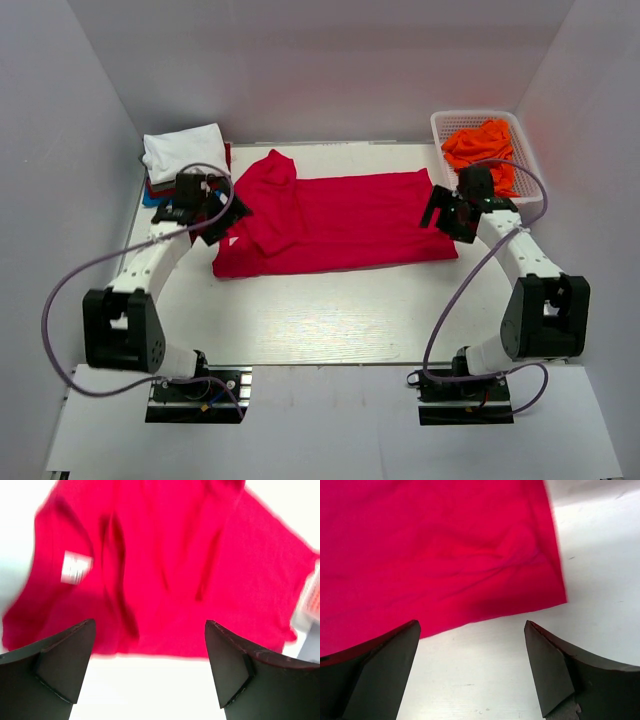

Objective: Fold and stack the t-shirts
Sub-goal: Fold the flattened tshirt in 1/3 of the way

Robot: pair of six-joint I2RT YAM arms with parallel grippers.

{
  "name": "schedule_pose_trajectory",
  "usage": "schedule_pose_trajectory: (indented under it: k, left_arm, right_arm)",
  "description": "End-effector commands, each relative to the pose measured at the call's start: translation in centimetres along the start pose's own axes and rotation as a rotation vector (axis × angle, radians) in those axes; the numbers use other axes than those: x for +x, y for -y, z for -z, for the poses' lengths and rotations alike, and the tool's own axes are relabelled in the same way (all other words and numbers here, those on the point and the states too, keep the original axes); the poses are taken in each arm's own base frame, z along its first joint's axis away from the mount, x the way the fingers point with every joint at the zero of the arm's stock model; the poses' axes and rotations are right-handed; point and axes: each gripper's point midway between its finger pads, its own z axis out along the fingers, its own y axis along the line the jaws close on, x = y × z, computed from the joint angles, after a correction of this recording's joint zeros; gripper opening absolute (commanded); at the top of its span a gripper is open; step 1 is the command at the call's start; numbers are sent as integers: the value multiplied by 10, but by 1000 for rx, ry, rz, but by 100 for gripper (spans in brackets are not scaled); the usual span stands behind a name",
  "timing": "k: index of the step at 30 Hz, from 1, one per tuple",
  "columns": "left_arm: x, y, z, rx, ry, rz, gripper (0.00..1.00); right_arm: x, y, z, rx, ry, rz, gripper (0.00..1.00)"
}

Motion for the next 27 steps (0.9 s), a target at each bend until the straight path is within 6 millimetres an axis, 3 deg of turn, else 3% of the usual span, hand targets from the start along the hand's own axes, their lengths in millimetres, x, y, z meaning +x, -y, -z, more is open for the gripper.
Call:
schedule_pose_trajectory:
  k: [1,2,3,5,6,8,12,14,16,17,18,20,21,22,24,25,27]
  left_arm:
    - [32,-2,15,90,-41,21,100]
    - [38,0,11,124,-52,33,100]
    - [57,-14,4,109,-93,56,100]
    - [65,-13,-6,153,-96,76,100]
    - [76,-24,-14,131,-120,83,100]
    - [76,-36,-23,89,-95,85,100]
    - [90,-54,-32,49,-135,107,100]
    - [106,-75,-32,-18,-164,118,100]
    - [108,-96,-30,-123,-136,127,100]
    - [108,-109,-26,-176,-123,133,100]
    - [113,-121,-17,-237,-131,133,100]
    - [110,-146,-5,-375,-83,135,100]
    - [113,-161,9,-460,-75,134,100]
    - [115,-166,16,-496,-73,144,100]
    - [130,-180,34,-578,-111,208,100]
    - [138,-185,42,-603,-129,223,100]
    - [139,-186,55,-608,-113,229,100]
  right_arm:
    - [16,-13,-14,-70,-43,24,90]
    - [20,-16,-18,-84,-60,22,90]
    - [26,-17,-25,-92,-81,22,90]
    - [26,-23,-35,-123,-87,15,90]
    - [30,-22,-42,-124,-104,6,90]
    - [30,-23,-56,-136,-107,0,90]
    - [47,-9,-74,-76,-172,-19,90]
    - [66,0,-79,-50,-211,-42,90]
    - [80,9,-78,-26,-229,-58,90]
    - [79,13,-74,-13,-213,-68,90]
    - [97,23,-73,16,-247,-78,90]
    - [101,31,-67,41,-233,-83,90]
    - [120,40,-66,62,-270,-91,90]
    - [118,42,-60,62,-254,-96,90]
    - [143,49,-53,69,-305,-109,90]
    - [146,48,-48,55,-301,-116,90]
    - [160,47,-40,33,-310,-117,90]
